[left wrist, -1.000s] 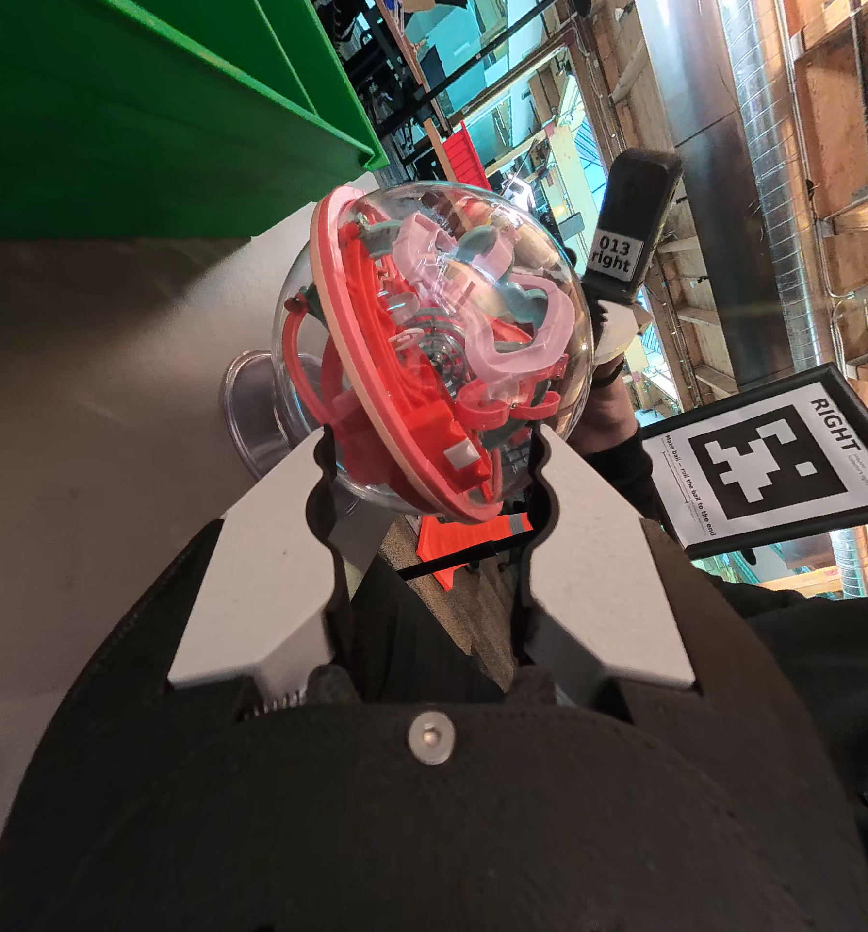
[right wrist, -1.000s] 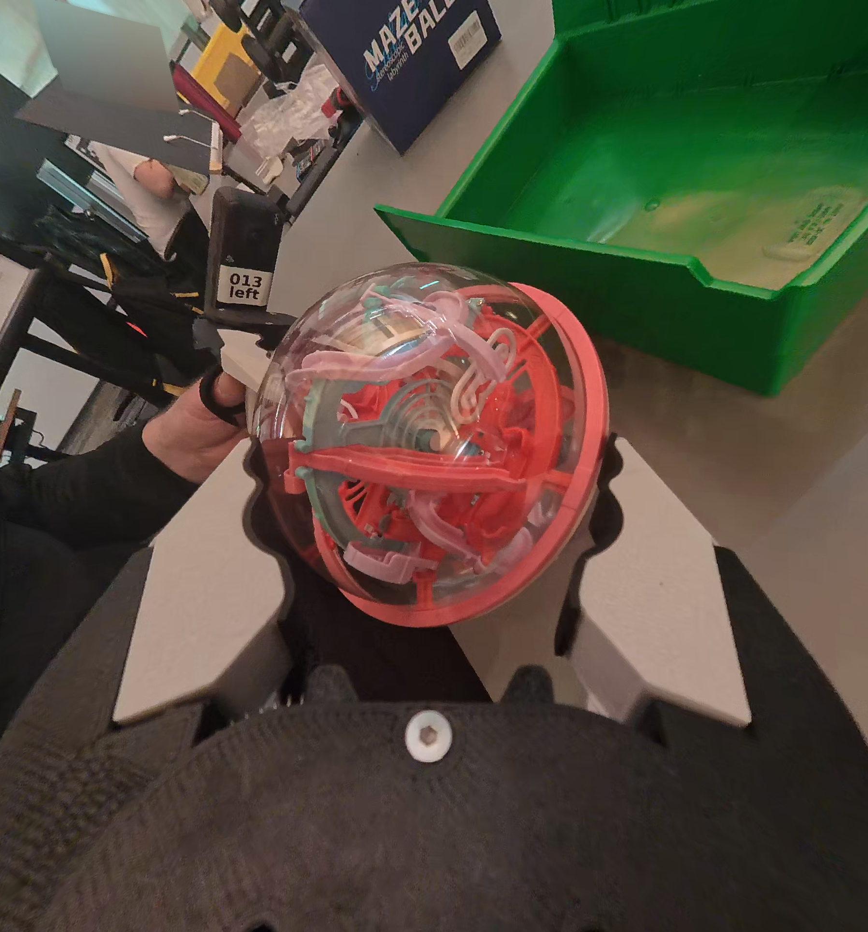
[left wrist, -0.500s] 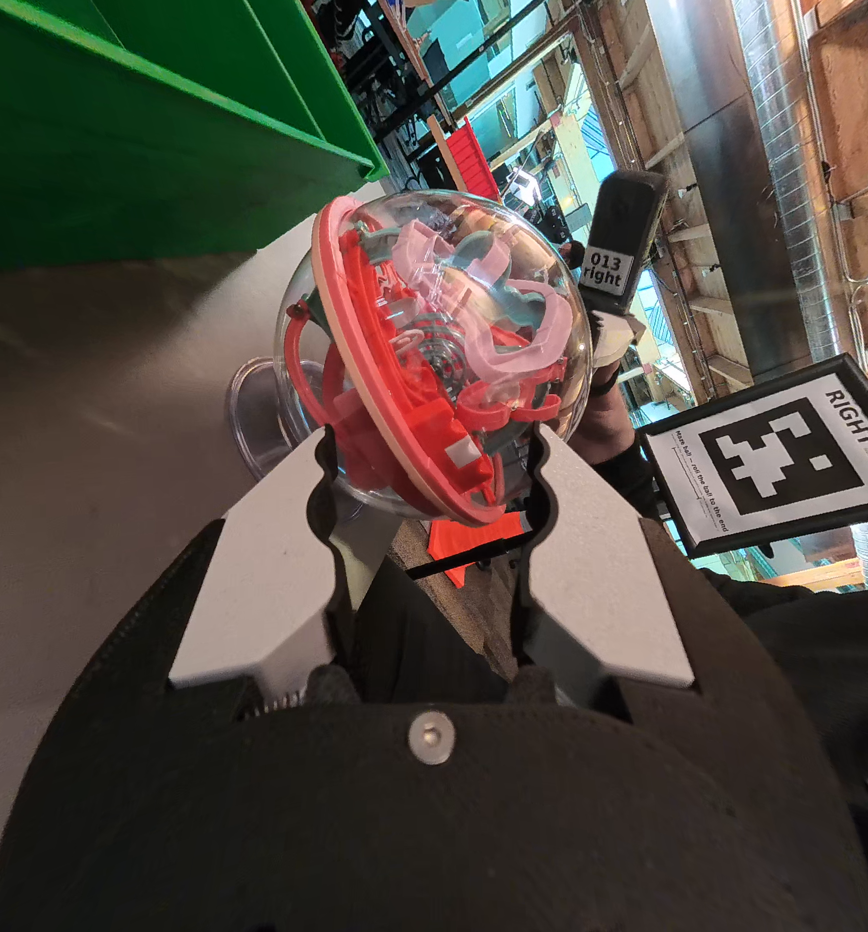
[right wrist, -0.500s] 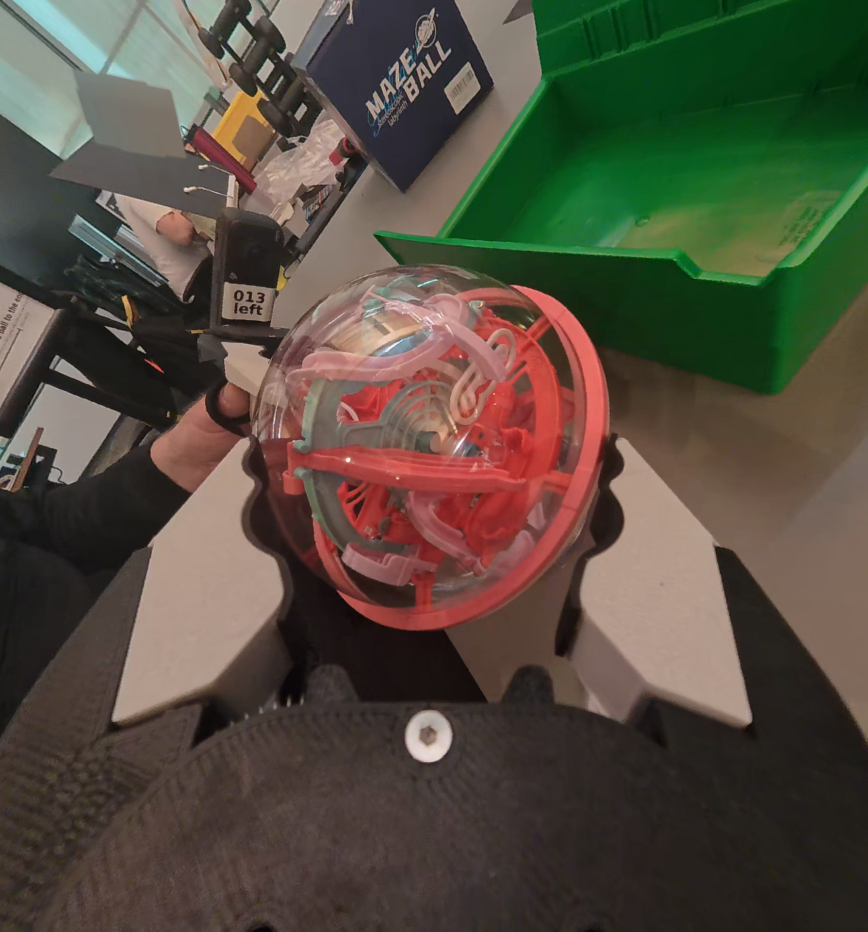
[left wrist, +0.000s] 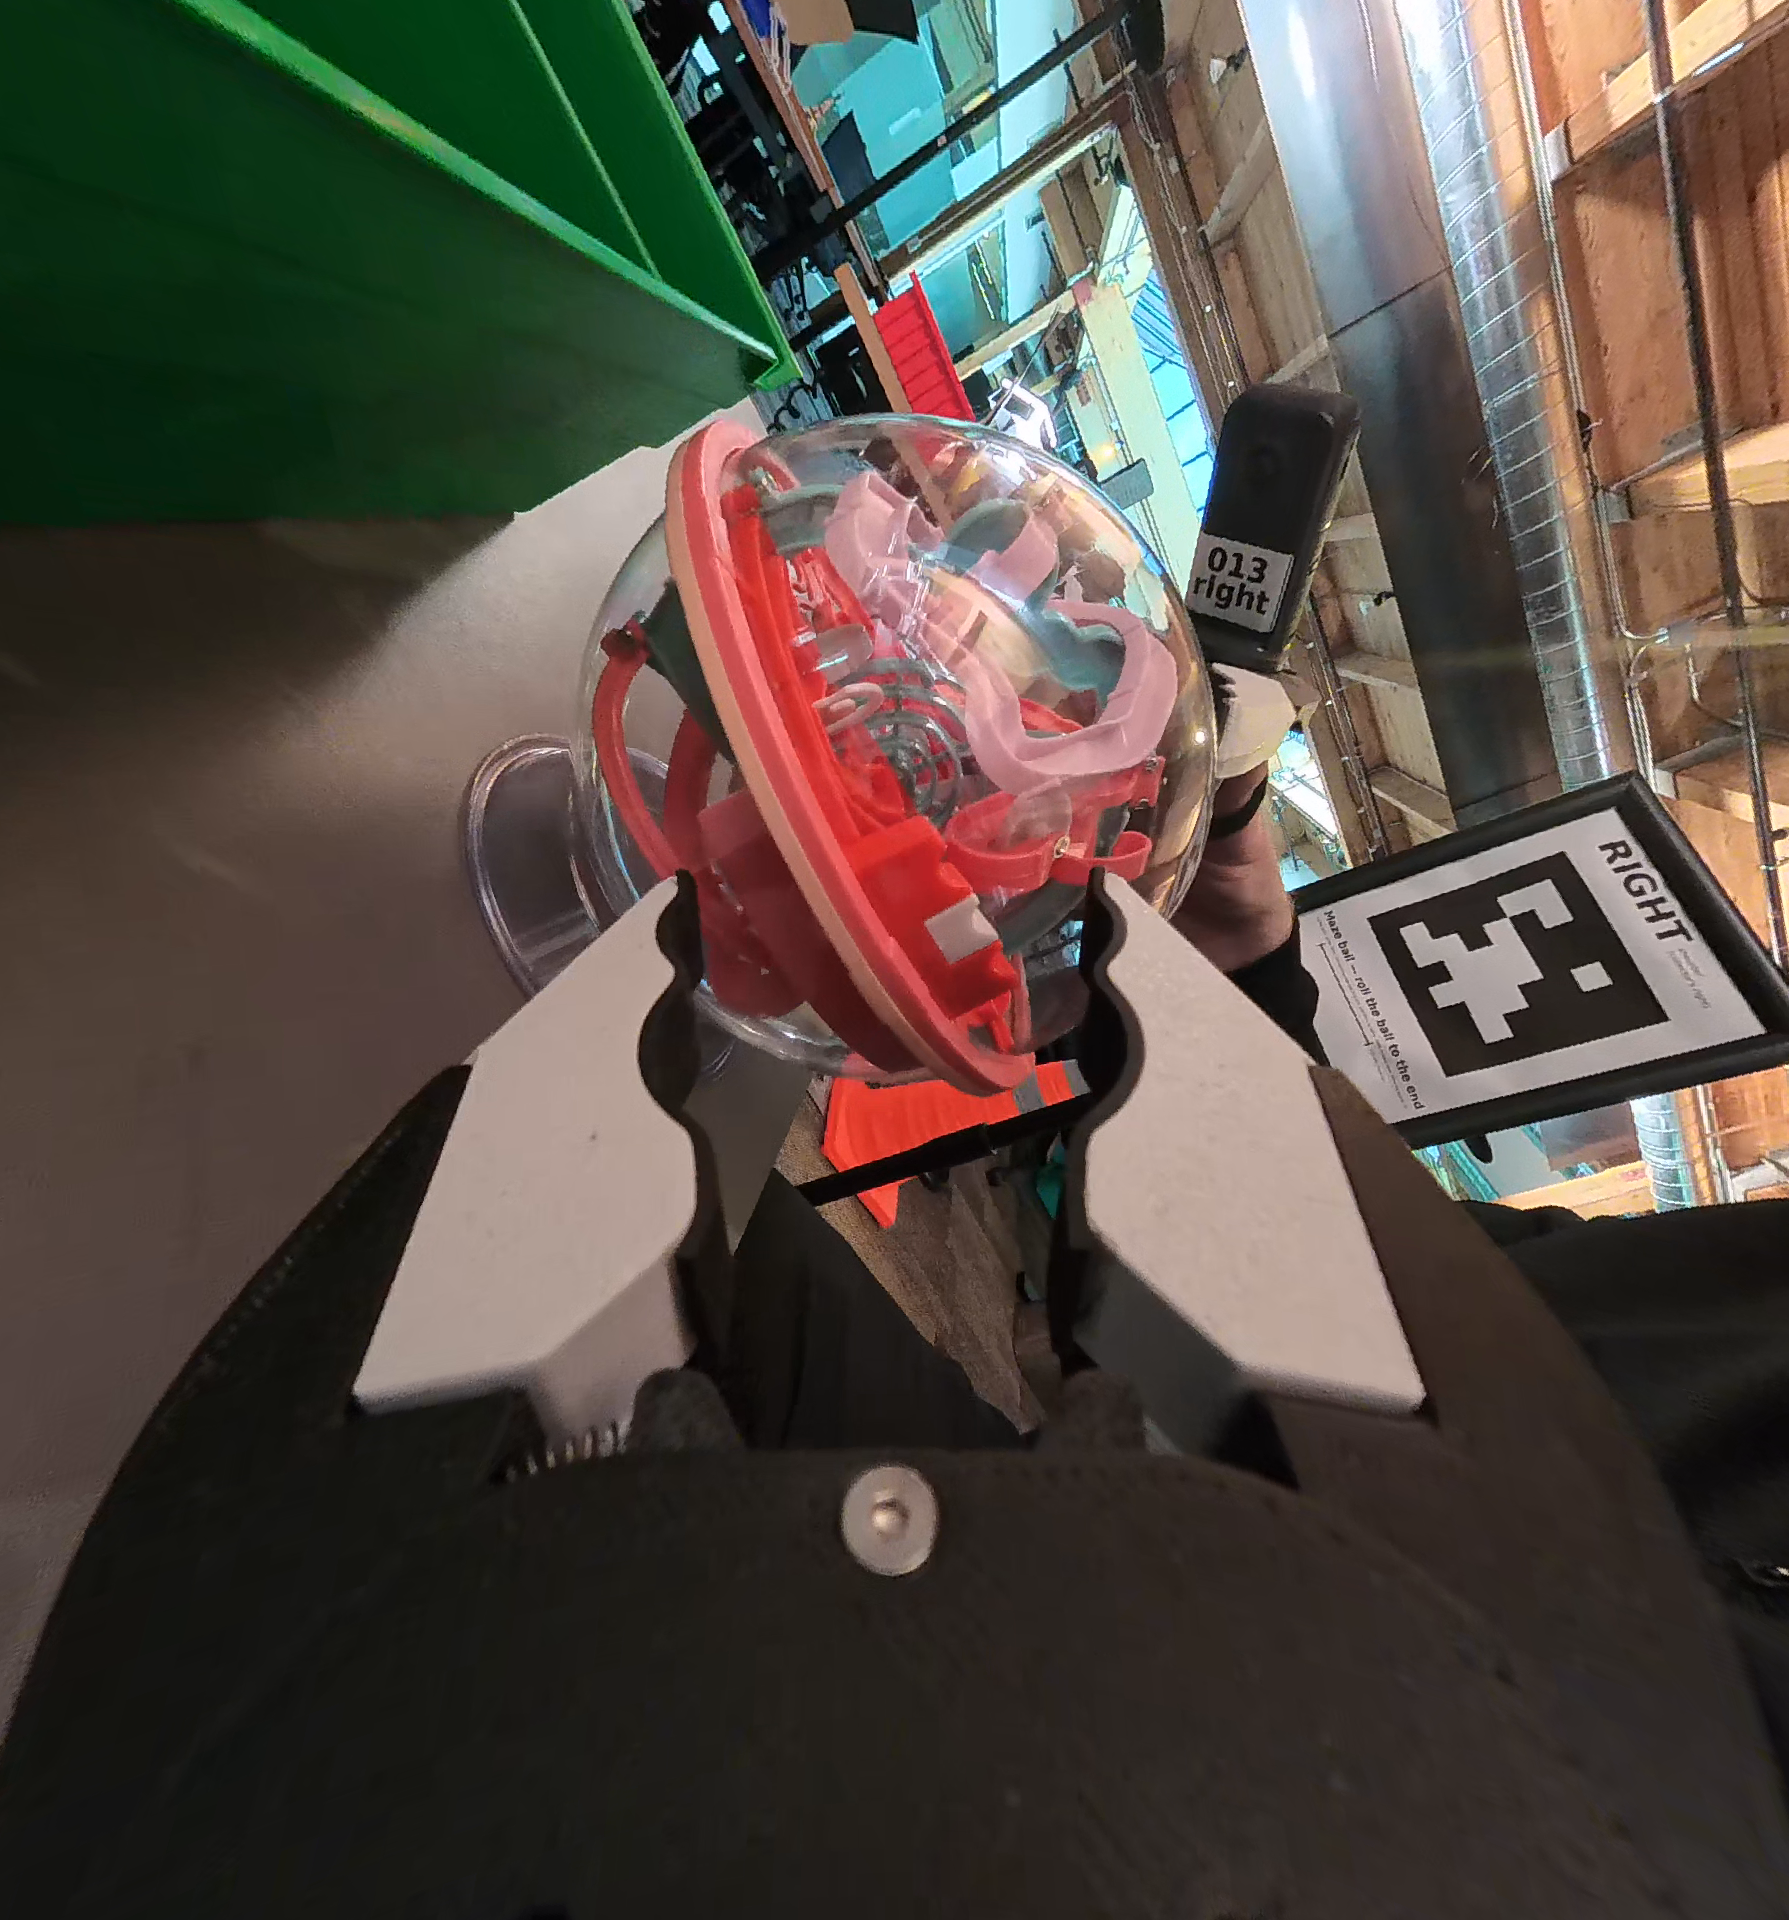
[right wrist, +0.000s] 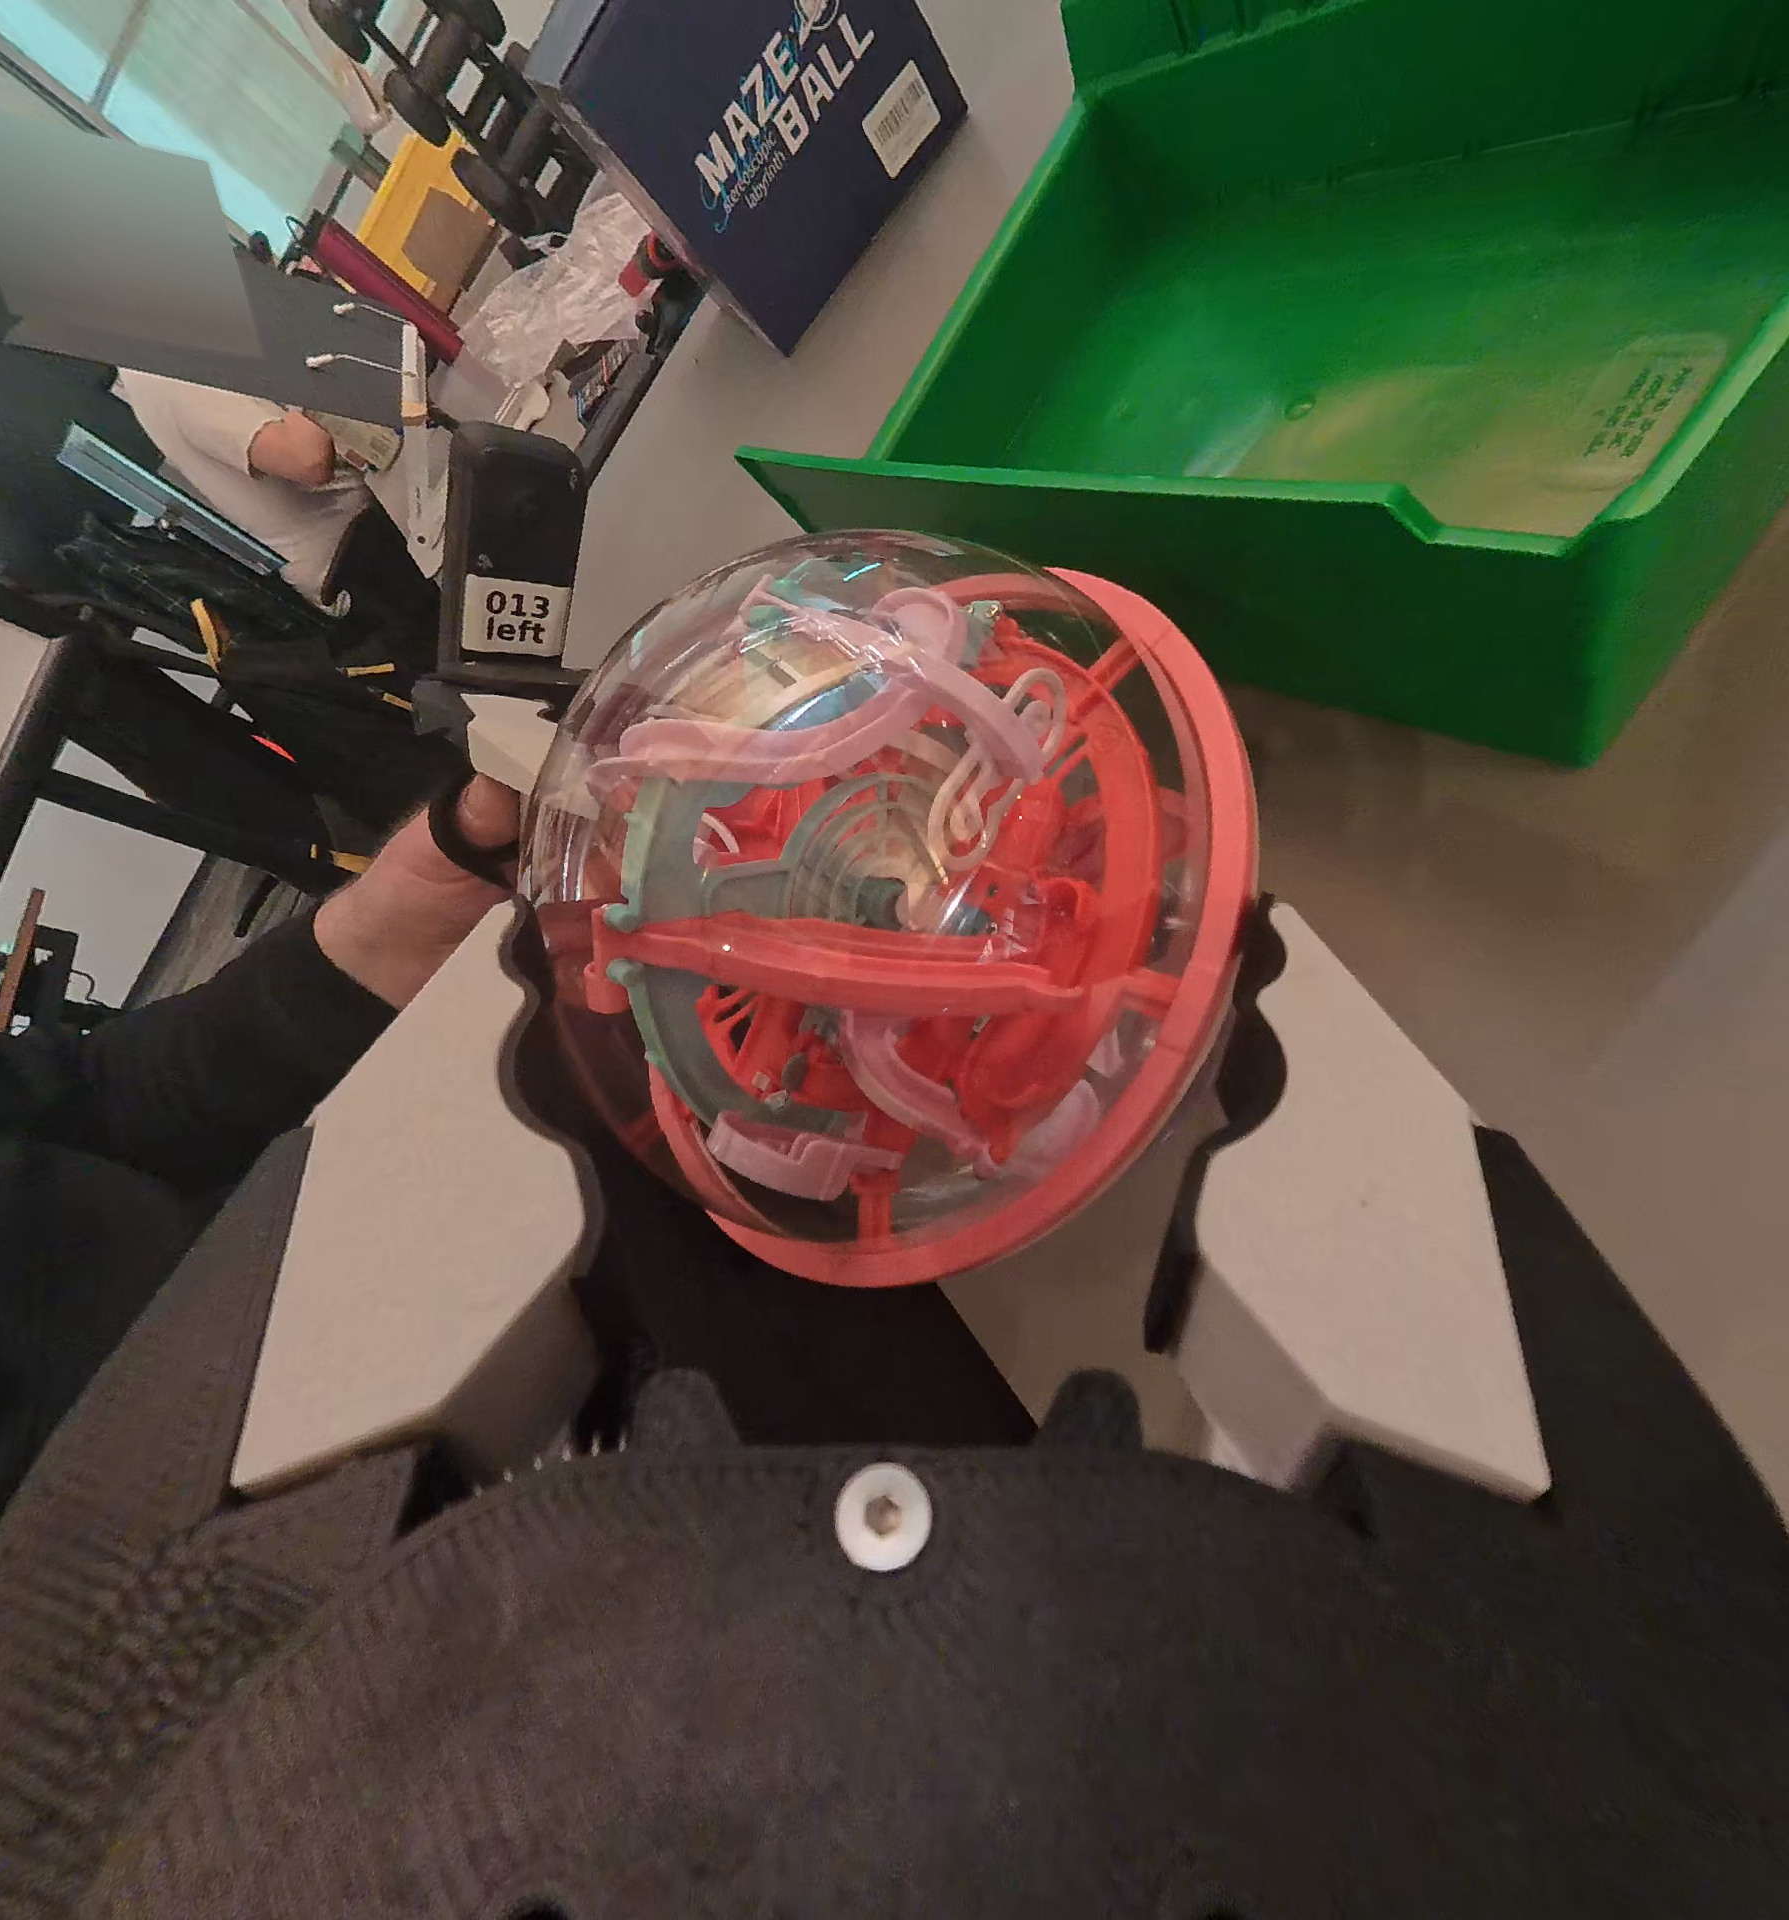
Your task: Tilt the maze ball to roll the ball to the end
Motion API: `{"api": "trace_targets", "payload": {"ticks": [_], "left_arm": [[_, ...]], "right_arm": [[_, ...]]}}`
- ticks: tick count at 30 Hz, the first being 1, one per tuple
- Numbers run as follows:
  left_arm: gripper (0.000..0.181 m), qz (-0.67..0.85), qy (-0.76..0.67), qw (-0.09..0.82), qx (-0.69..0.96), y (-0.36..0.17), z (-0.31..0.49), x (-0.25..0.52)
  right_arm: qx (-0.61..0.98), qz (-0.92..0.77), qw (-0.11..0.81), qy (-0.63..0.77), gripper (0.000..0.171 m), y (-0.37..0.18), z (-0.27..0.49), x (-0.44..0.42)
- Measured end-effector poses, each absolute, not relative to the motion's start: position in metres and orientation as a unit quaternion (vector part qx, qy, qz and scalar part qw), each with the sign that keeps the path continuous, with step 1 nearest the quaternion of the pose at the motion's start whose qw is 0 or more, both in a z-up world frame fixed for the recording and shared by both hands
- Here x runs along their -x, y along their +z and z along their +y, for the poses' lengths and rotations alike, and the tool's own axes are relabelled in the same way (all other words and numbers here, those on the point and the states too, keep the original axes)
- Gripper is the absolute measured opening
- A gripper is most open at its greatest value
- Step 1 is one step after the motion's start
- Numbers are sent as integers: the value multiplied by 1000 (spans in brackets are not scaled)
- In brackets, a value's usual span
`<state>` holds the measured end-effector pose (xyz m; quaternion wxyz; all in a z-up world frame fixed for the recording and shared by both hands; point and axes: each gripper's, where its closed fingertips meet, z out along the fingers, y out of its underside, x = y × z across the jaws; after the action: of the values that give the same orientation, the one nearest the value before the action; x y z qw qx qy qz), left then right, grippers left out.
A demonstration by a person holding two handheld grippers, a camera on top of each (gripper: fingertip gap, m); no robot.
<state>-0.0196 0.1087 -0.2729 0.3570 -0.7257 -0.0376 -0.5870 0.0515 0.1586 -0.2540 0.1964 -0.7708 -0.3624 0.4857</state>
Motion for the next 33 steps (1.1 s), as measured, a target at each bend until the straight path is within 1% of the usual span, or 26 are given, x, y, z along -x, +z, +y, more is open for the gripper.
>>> {"api": "trace_targets", "payload": {"ticks": [33], "left_arm": [[66,-39,-592,363,718,-272,110,22]], "right_arm": [[769,-342,178,510,130,-258,158,-52]]}}
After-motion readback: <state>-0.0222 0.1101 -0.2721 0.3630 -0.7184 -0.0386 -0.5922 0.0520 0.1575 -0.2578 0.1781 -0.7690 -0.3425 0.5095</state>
